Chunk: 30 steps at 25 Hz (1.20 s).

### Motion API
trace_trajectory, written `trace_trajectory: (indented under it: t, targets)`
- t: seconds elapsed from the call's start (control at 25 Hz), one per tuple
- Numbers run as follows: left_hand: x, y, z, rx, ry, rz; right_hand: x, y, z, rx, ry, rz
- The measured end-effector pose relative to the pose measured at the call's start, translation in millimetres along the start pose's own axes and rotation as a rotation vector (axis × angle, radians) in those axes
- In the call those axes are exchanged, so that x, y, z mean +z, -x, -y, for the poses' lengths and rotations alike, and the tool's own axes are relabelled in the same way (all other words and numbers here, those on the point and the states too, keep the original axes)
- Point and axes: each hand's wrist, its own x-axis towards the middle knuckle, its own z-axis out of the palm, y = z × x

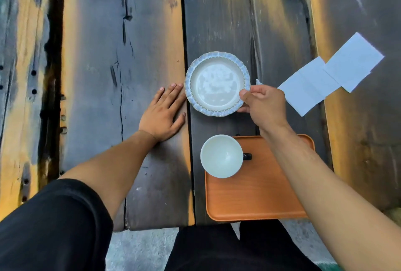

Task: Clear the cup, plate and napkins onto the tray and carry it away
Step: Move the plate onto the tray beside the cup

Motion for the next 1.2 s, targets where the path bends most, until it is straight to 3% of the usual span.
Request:
trace_trajectory:
  t: [0.24, 0.64, 1.2]
  targets:
    - [2.6, 2.7, -5.5, -0.043, -0.044, 0.031, -25.7, 34.6, 2.9, -0.03, -0.045, 0.003]
    - [21.7, 56.1, -70.6, -0.411, 0.062, -0.021, -88.9, 84.0, -30.1, -0.021, -0.042, 0.084]
    - [41.6, 98.5, -116.3, -0.569, 0.045, -0.084, -154.7, 139.4, -124.5, 0.092, 0.242, 0.318]
